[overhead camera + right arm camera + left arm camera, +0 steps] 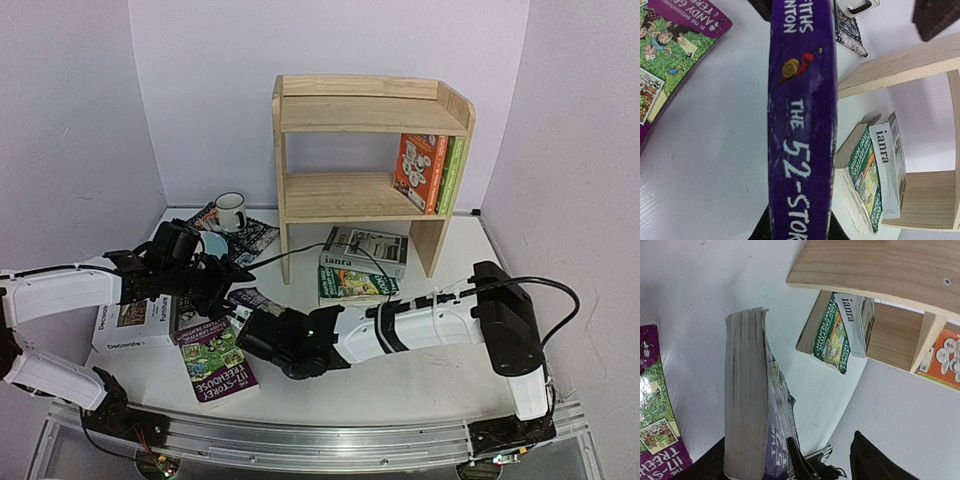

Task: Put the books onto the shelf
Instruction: Pass from the left arm to the right

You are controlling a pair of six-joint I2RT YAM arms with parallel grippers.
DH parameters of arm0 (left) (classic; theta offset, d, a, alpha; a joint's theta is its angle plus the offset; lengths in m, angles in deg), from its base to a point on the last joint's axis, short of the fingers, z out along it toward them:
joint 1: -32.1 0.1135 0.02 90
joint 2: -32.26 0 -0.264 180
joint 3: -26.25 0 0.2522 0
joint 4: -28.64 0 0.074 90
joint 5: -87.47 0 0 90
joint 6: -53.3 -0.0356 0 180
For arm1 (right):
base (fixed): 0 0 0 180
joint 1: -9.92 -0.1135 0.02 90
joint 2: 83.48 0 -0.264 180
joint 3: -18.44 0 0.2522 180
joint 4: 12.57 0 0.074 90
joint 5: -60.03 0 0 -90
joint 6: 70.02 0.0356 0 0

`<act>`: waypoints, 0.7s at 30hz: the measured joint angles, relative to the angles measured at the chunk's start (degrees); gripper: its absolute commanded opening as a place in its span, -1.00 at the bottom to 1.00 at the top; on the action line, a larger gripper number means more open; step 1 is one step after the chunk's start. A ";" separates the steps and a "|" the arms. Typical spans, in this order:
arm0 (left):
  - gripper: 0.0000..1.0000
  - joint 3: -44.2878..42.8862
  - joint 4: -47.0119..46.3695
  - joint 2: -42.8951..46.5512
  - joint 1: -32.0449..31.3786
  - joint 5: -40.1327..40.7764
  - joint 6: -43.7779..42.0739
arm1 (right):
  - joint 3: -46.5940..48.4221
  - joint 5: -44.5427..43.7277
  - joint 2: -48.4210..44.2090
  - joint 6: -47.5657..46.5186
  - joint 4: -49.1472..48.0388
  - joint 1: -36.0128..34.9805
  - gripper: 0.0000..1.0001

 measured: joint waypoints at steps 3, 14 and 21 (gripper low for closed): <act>0.90 -0.11 0.47 1.87 0.07 0.94 -1.55 | -0.91 0.11 -0.64 0.35 -0.09 0.00 -1.00; 0.97 -4.04 2.04 4.72 8.89 -2.10 -7.91 | -13.17 1.36 -12.79 0.43 -4.31 0.00 -1.00; 0.99 -5.63 1.54 2.44 9.44 -8.01 -7.99 | -26.57 3.17 -24.18 -2.18 -15.92 0.01 -1.00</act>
